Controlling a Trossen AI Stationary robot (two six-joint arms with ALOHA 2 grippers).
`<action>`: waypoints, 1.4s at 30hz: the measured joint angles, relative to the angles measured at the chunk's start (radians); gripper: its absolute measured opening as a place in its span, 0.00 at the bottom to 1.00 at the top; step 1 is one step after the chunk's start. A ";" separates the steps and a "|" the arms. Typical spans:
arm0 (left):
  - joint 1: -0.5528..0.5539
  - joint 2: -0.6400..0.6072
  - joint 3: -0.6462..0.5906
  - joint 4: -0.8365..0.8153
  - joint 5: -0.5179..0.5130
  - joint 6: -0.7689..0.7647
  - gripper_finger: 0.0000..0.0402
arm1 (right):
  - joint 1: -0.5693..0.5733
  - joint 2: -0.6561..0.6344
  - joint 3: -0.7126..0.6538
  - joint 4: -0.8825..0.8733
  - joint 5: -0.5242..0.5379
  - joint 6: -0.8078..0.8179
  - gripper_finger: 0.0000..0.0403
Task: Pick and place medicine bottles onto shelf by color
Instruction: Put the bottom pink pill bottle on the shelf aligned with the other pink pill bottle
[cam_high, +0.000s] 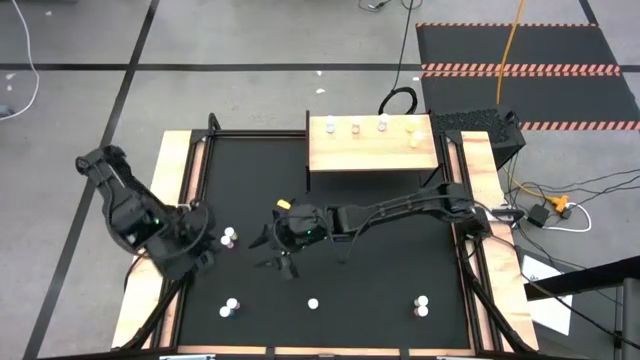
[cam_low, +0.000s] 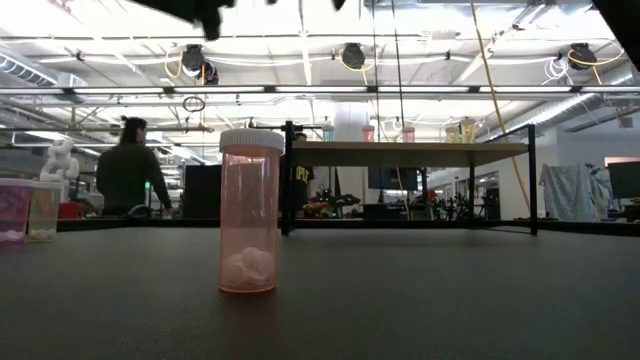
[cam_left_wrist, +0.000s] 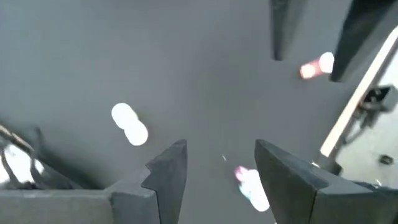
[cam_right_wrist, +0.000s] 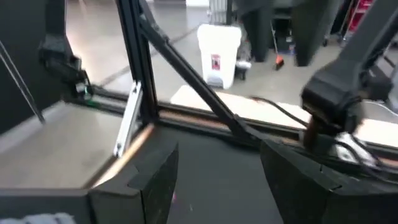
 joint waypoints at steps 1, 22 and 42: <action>-0.030 0.012 0.000 0.000 0.008 -0.039 0.47 | 0.005 0.024 0.000 0.046 0.000 0.019 0.56; -0.283 0.276 0.000 0.138 0.165 -0.322 0.47 | 0.117 0.405 0.219 0.180 -0.023 0.007 0.56; -0.286 0.402 -0.049 0.197 -0.158 -0.341 0.47 | 0.102 -0.027 0.203 -0.275 0.216 -0.001 0.56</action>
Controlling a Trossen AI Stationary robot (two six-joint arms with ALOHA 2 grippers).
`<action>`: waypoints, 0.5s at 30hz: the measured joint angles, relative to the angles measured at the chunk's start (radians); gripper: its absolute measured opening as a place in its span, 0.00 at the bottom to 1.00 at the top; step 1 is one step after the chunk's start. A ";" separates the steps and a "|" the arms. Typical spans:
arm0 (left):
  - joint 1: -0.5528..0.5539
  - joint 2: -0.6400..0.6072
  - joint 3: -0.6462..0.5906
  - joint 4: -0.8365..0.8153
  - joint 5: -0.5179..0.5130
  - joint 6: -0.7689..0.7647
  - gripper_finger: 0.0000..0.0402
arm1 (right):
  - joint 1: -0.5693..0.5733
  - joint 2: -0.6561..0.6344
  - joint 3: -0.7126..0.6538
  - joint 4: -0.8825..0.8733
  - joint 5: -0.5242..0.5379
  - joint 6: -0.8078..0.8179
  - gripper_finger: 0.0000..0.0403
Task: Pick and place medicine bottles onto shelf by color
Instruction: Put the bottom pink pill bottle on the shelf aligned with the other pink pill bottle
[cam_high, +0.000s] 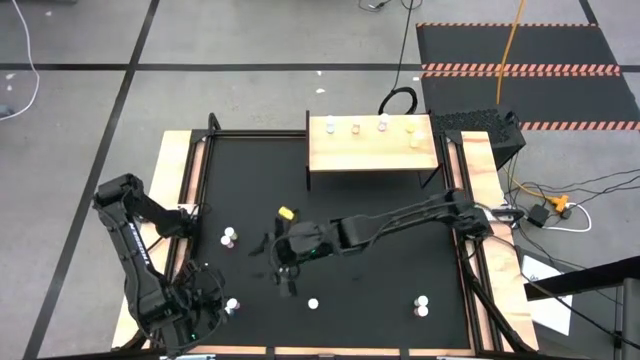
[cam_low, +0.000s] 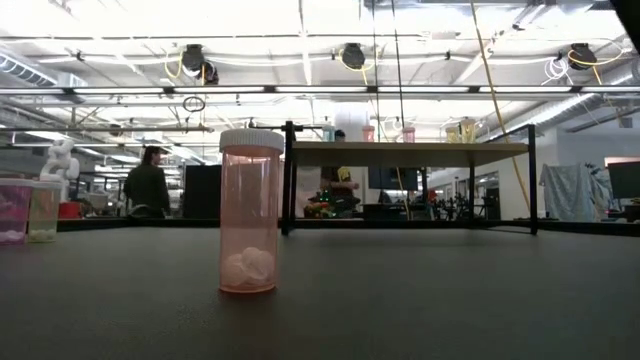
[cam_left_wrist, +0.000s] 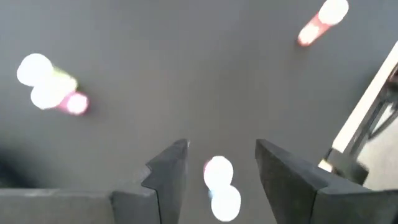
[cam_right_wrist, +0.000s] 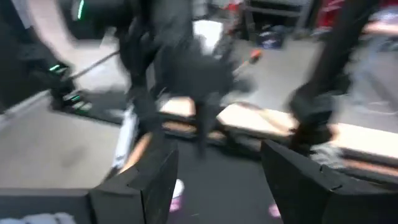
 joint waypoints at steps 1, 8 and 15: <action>-0.003 0.000 -0.021 0.024 -0.031 0.002 0.48 | 0.000 -0.029 0.000 -0.026 0.031 -0.011 0.56; 0.020 0.000 -0.155 0.178 -0.013 -0.044 0.60 | 0.000 -0.175 0.000 -0.275 0.194 0.014 0.56; 0.101 0.000 -0.236 0.369 0.014 0.114 0.66 | 0.000 -0.214 0.000 -0.502 0.315 0.042 0.56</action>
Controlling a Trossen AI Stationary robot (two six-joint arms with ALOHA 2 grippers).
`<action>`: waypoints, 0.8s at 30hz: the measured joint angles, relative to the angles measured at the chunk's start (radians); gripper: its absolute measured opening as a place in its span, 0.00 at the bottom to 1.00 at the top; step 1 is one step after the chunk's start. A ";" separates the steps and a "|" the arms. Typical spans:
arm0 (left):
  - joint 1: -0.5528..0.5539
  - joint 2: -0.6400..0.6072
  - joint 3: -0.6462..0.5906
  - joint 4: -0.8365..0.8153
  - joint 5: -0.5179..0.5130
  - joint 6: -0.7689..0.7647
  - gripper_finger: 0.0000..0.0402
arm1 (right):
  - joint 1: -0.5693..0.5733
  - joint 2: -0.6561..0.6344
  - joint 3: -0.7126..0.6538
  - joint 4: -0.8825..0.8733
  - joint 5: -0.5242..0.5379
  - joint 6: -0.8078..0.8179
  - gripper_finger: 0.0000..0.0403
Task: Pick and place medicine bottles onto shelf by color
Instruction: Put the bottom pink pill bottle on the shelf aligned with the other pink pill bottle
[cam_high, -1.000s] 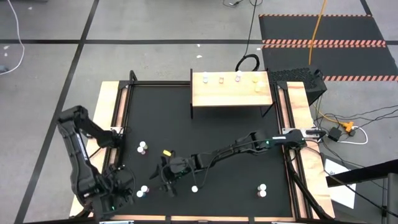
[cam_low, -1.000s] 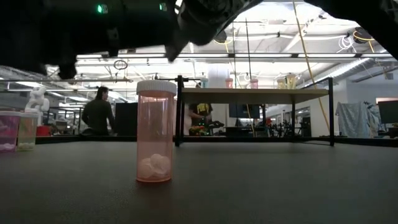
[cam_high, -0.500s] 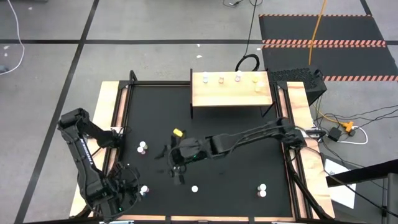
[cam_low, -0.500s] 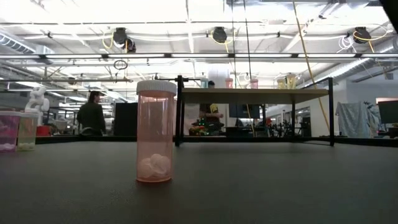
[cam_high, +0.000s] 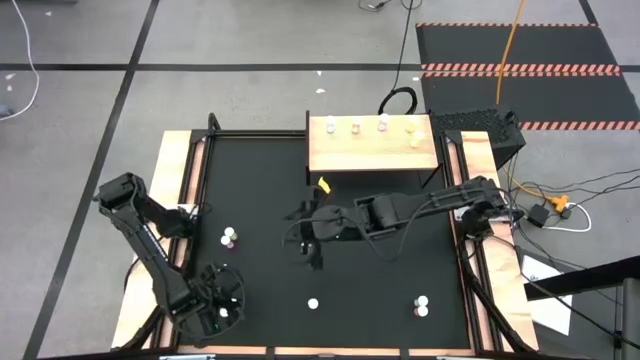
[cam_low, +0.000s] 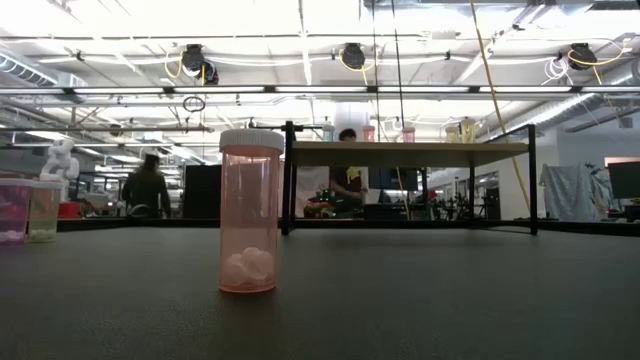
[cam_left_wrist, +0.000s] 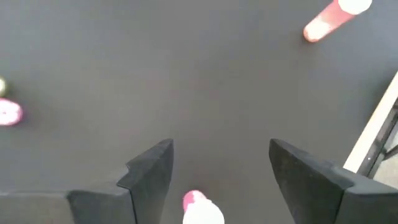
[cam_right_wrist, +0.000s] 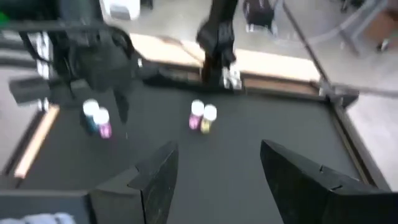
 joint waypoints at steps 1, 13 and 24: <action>0.011 0.000 -0.005 0.009 0.016 0.013 0.65 | 0.000 0.000 0.000 -0.030 0.001 0.011 0.56; 0.115 -0.001 -0.007 -0.008 0.323 0.077 0.52 | 0.012 -0.118 -0.293 0.048 -0.002 0.194 0.56; 0.102 0.005 -0.007 -0.015 0.363 0.116 0.50 | 0.018 -0.490 -0.871 0.650 -0.003 0.416 0.56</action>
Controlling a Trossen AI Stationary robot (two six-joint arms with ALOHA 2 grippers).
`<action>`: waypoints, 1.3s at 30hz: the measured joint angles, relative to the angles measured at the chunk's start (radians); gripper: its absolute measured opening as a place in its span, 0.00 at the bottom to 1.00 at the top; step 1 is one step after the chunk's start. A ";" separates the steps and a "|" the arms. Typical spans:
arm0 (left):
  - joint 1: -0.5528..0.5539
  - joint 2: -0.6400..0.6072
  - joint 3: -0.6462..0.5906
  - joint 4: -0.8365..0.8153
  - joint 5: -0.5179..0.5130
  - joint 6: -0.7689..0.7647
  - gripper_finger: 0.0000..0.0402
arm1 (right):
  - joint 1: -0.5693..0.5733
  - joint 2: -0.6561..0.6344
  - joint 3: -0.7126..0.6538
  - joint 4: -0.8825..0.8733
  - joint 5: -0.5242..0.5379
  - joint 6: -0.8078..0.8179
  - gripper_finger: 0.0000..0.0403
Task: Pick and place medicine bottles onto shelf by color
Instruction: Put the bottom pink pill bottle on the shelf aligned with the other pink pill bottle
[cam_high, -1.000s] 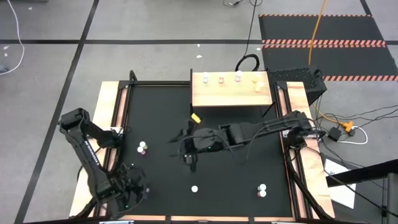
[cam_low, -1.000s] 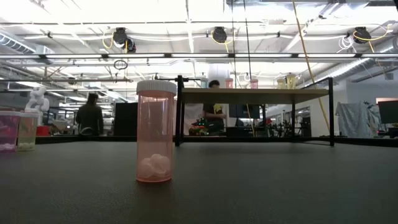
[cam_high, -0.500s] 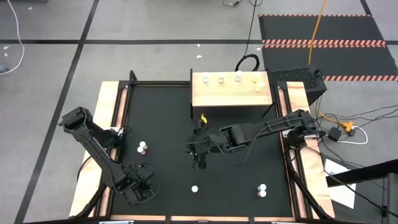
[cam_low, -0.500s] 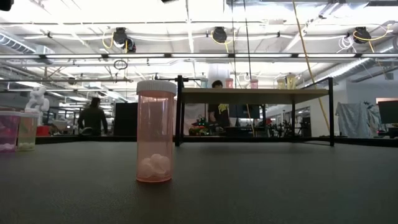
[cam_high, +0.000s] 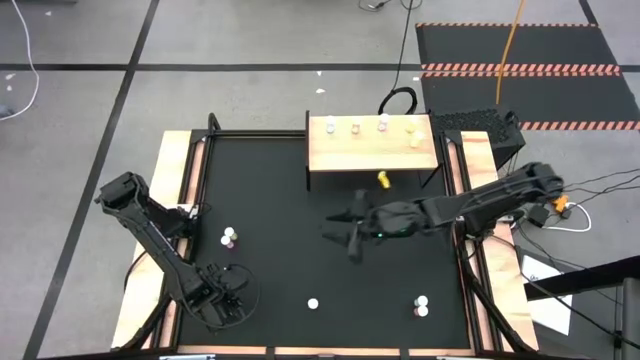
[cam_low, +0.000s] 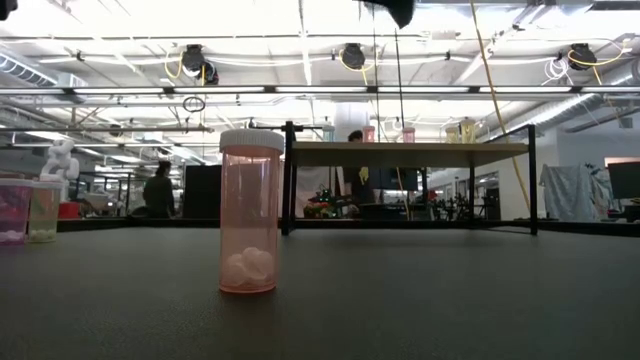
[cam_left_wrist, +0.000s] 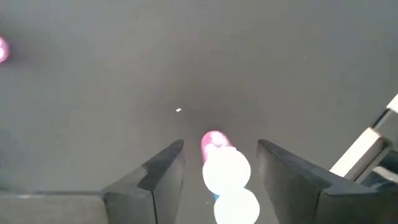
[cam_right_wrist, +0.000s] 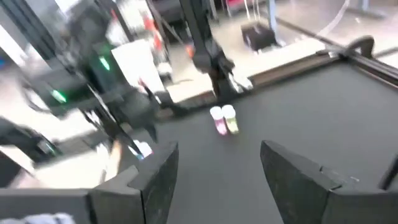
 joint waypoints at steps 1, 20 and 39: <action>0.000 0.000 0.000 -0.003 0.001 0.001 0.51 | 0.000 -0.025 -0.038 0.055 0.000 0.006 0.56; 0.003 0.003 -0.072 0.086 0.112 -0.010 0.47 | 0.023 -0.106 -0.163 0.193 0.003 0.059 0.56; 0.110 -0.007 -0.033 0.078 0.140 0.125 0.35 | 0.023 -0.082 -0.161 0.180 -0.005 0.066 0.56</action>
